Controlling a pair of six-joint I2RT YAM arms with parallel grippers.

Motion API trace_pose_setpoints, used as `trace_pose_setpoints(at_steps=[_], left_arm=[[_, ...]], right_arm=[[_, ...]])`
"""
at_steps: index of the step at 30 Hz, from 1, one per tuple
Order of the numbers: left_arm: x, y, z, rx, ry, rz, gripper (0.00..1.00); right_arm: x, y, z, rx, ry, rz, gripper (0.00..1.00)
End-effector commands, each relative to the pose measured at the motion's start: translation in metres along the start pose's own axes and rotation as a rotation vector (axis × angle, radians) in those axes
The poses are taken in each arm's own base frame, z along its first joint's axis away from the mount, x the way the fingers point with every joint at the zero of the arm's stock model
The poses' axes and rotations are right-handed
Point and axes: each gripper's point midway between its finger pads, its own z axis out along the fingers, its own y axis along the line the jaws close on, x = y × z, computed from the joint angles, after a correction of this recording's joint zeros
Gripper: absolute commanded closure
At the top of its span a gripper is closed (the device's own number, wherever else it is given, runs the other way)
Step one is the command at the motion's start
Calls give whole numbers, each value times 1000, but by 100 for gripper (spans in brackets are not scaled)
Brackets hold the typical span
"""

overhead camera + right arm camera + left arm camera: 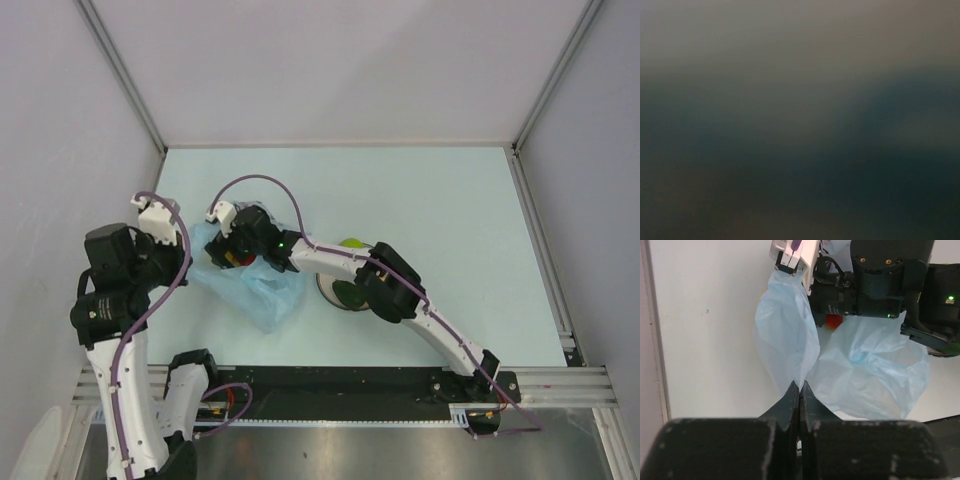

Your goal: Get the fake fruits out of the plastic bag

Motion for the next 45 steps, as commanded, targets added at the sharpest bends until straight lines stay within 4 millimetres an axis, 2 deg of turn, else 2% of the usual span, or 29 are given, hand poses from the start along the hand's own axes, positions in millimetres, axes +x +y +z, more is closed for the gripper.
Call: trace_pose_setpoints(at_steps=[1,3,4,6,8,9,11,12,14,15,16,18,20,21,22,23,24,26,28,30,31,32,33,34,35,37,42,43,45], left_arm=[[-7,6,-10,-40,-16,46,100],[-6,7,-8,-36,-6,42,100],[-6,7,-8,-36,-3,41,100],[-6,7,-5,-30,5,39,100],[-6,7,0,-21,10,34,100],[-5,7,1,-18,9,30,100],[-5,7,7,-8,5,21,100],[-4,7,10,-1,6,14,100],[-3,5,17,16,0,1,100],[-2,5,21,22,0,-3,100],[2,5,26,28,6,-17,100],[-2,6,29,29,-21,-19,100],[-1,6,33,29,-37,-25,100],[0,6,32,24,-46,-25,100],[0,7,32,15,-52,-22,100],[0,9,31,6,-54,-19,100],[0,8,30,6,-57,-12,100],[0,8,29,1,-60,-6,100],[0,8,29,2,-61,-2,100],[0,6,28,14,-62,-7,100],[-2,3,24,22,-62,-9,100],[-3,1,23,32,-61,-9,100],[-9,0,18,34,-74,-5,100],[-7,-3,15,41,-61,-5,100],[-8,-3,13,44,-55,-5,100],[-8,-7,6,56,-40,-2,100],[-11,-11,0,66,-32,6,100],[-11,-11,0,69,-27,5,100],[-11,-11,-1,70,-22,3,100]], right_arm=[[-10,-19,21,32,-77,-5,0],[-12,-17,26,24,-91,-22,0],[-1,-16,32,21,-77,-28,0],[1,-16,34,20,-75,-38,0],[-4,-16,31,4,-82,-40,4],[-10,-17,28,-11,-89,-47,12],[-27,-9,20,-75,-109,-68,19],[-33,-7,15,-121,-116,-93,29],[-48,-4,5,-163,-120,-107,39],[-51,1,0,-199,-118,-111,48],[-50,0,-5,-213,-93,-104,52],[-68,7,-20,-264,-109,-99,65],[-69,5,-31,-280,-83,-76,72],[-83,8,-44,-291,-98,-80,78],[-87,6,-52,-290,-100,-73,80],[-73,7,-56,-294,-68,-57,81],[-90,9,-70,-297,-98,-68,82],[-77,13,-76,-309,-71,-59,81],[-80,18,-80,-312,-75,-66,77],[-77,19,-73,-280,-72,-47,67],[-68,16,-65,-258,-59,-23,61],[-67,14,-61,-232,-60,0,46],[-68,7,-56,-181,-66,48,38],[-58,5,-48,-161,-52,64,30],[-53,3,-45,-138,-46,66,16],[-57,4,-35,-84,-70,50,8],[-42,11,-17,-86,-53,-11,9],[-44,10,-14,-83,-62,-14,9],[-33,4,-4,-46,-51,-15,8]])
